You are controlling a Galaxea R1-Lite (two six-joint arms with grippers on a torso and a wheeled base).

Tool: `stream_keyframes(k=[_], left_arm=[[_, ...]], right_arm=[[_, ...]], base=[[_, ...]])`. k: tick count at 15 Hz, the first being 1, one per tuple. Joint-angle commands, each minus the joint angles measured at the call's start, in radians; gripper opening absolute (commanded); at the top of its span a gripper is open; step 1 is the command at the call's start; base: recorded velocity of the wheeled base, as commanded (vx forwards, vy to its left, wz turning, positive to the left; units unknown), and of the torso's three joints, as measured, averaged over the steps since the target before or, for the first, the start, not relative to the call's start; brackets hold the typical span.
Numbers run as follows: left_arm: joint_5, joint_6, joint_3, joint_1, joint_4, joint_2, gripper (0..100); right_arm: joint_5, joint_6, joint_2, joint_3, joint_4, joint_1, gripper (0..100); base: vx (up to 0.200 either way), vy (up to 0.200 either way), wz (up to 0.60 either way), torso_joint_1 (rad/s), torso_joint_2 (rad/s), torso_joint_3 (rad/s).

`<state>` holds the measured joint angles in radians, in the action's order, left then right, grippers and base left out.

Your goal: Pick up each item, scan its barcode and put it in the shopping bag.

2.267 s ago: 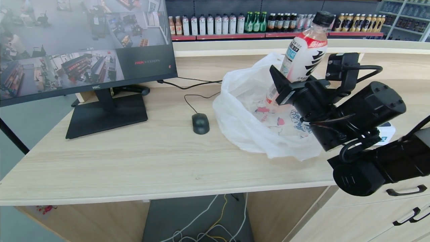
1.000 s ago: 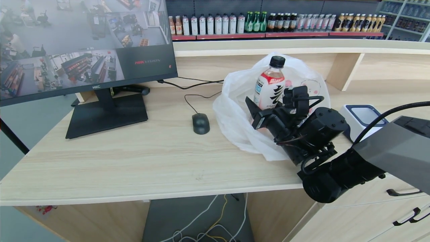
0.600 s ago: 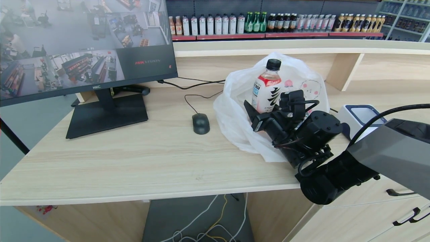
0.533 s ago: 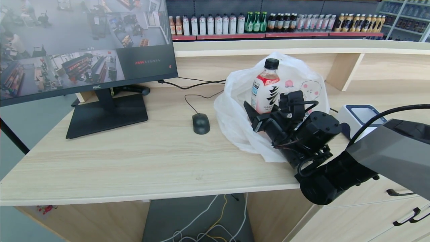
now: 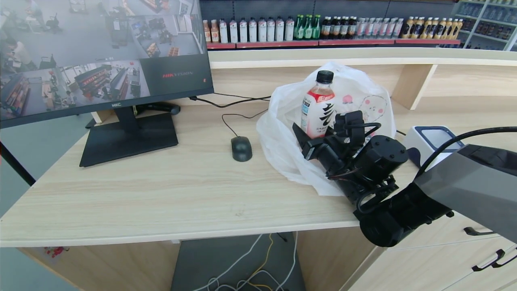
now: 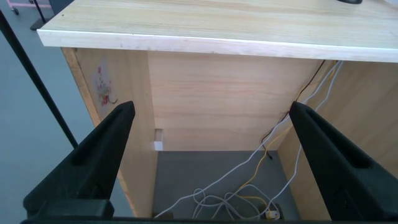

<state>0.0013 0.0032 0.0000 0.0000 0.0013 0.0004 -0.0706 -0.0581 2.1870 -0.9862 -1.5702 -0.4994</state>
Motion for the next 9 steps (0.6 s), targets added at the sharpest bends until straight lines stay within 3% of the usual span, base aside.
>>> stream_keyframes(k=[1, 9], left_arm=[[0.000, 0.000, 0.000, 0.000, 0.000, 0.000, 100], [0.000, 0.000, 0.000, 0.000, 0.000, 0.000, 100]], right_arm=[[0.000, 0.000, 0.007, -0.002, -0.001, 0.001, 0], [-0.003, 0.003, 0.010, -0.014, -0.001, 0.001, 0]], base=[[0.000, 0.000, 0.00, 0.000, 0.00, 0.000], [0.000, 0.000, 0.00, 0.000, 0.00, 0.000]])
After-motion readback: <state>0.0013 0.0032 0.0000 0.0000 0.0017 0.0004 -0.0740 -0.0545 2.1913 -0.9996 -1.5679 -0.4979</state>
